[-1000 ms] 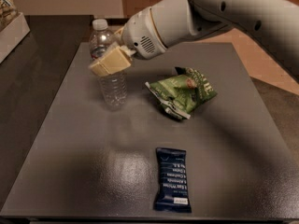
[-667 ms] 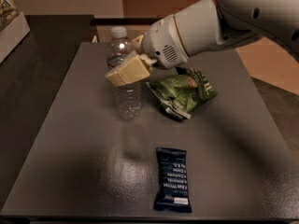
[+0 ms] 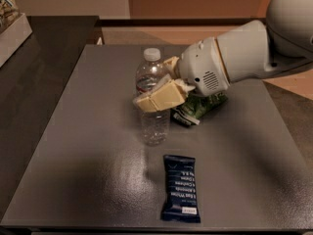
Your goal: Move water bottle near rxbar blueberry
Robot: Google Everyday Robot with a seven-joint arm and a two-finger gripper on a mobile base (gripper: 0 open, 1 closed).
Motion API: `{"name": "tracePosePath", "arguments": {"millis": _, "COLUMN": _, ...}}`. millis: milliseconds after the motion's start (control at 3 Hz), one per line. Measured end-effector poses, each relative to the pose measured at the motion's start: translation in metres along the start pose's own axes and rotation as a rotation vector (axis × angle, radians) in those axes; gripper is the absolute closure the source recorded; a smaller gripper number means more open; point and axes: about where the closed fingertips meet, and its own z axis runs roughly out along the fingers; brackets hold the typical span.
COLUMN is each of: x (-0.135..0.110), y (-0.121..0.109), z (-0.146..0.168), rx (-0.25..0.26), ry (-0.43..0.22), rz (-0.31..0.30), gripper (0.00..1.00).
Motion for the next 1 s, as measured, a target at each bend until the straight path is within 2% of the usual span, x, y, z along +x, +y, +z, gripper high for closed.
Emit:
{"name": "tracePosePath", "arguments": {"millis": 333, "x": 0.01, "y": 0.009, "z": -0.006, "rx": 0.009, "ry": -0.009, "rz": -0.017, "gripper": 0.87}}
{"name": "tracePosePath", "arguments": {"millis": 1000, "x": 0.021, "y": 0.018, "z": -0.003, "rx": 0.03, "ry": -0.042, "rz": -0.057, "gripper": 0.4}}
